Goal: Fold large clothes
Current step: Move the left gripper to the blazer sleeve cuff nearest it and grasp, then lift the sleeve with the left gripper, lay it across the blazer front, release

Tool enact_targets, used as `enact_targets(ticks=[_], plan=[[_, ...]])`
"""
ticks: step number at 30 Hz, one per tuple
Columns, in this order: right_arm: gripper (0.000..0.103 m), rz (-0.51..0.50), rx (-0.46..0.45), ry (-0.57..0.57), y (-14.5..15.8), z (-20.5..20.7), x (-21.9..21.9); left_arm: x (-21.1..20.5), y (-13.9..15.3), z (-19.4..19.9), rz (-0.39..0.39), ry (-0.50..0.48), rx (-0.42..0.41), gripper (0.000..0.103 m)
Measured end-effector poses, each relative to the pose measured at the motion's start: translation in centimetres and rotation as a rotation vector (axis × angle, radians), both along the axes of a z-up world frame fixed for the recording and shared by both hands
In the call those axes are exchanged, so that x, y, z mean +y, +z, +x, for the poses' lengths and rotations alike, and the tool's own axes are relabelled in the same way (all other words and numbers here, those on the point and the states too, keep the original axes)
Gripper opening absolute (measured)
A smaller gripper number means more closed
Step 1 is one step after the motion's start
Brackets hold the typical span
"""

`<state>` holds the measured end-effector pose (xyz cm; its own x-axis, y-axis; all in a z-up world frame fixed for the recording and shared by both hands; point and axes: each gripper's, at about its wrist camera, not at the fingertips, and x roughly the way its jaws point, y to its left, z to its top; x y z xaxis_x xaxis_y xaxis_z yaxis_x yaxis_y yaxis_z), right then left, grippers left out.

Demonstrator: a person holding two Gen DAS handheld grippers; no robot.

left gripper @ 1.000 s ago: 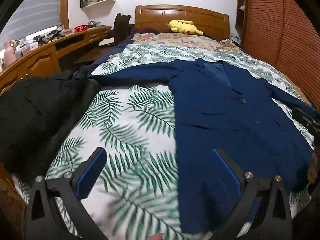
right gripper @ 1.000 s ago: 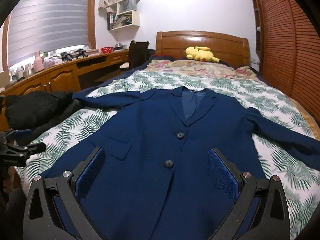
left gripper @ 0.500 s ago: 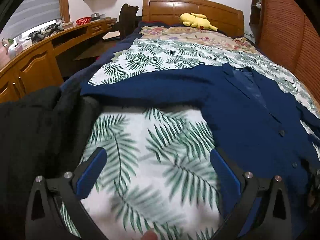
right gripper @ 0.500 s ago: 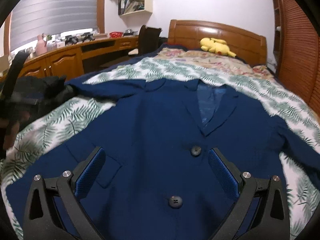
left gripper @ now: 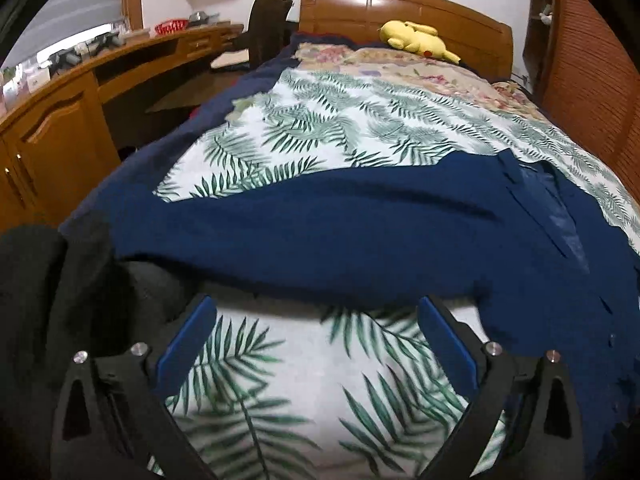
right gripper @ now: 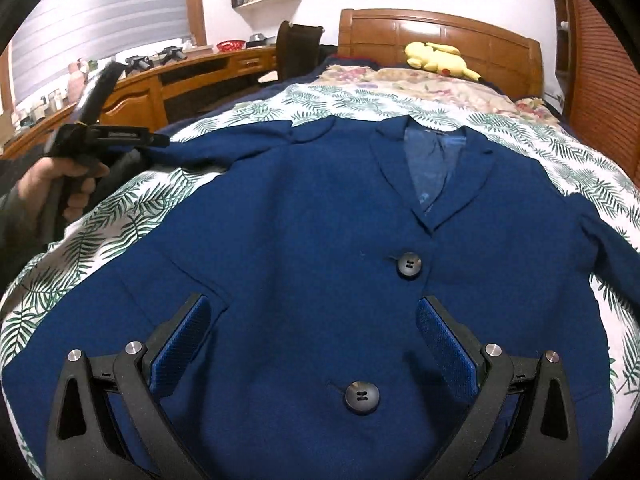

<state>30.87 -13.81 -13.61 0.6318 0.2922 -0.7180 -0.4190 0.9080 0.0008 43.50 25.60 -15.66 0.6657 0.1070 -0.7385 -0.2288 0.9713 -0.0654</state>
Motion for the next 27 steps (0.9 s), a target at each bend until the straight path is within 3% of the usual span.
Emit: enact_targets(ticks=[3, 7, 14, 21, 23, 24, 25, 27], plan=[[0.103, -0.008, -0.001, 0.001, -0.1, -0.1, 0.2, 1.4, -1.2, 1.3, -0.03, 0.037, 0.023, 0.095], [0.103, -0.02, -0.004, 0.007, -0.1, -0.2, 0.4, 2.7, -2.0, 2.3, -0.077, 0.064, 0.029, 0.082], [0.103, -0.024, -0.007, 0.009, -0.3, -0.3, 0.5, 4.2, -3.4, 3.5, -0.138, 0.138, 0.079, 0.08], [0.103, -0.022, -0.006, 0.008, -0.2, -0.4, 0.5, 3.9, -4.3, 3.7, -0.128, 0.151, 0.099, 0.08], [0.103, -0.021, -0.006, 0.007, -0.2, -0.3, 0.6, 4.0, -4.2, 4.0, -0.145, 0.127, 0.087, 0.059], [0.103, -0.021, -0.006, 0.007, -0.2, -0.3, 0.6, 3.9, -4.0, 4.3, -0.143, 0.116, 0.087, 0.035], [0.103, -0.022, -0.005, 0.008, -0.2, -0.3, 0.6, 3.7, -3.9, 4.5, -0.135, 0.107, 0.085, 0.019], [0.103, -0.021, -0.005, 0.008, -0.2, -0.3, 0.6, 2.9, -3.3, 4.8, -0.095, 0.076, 0.078, 0.008]])
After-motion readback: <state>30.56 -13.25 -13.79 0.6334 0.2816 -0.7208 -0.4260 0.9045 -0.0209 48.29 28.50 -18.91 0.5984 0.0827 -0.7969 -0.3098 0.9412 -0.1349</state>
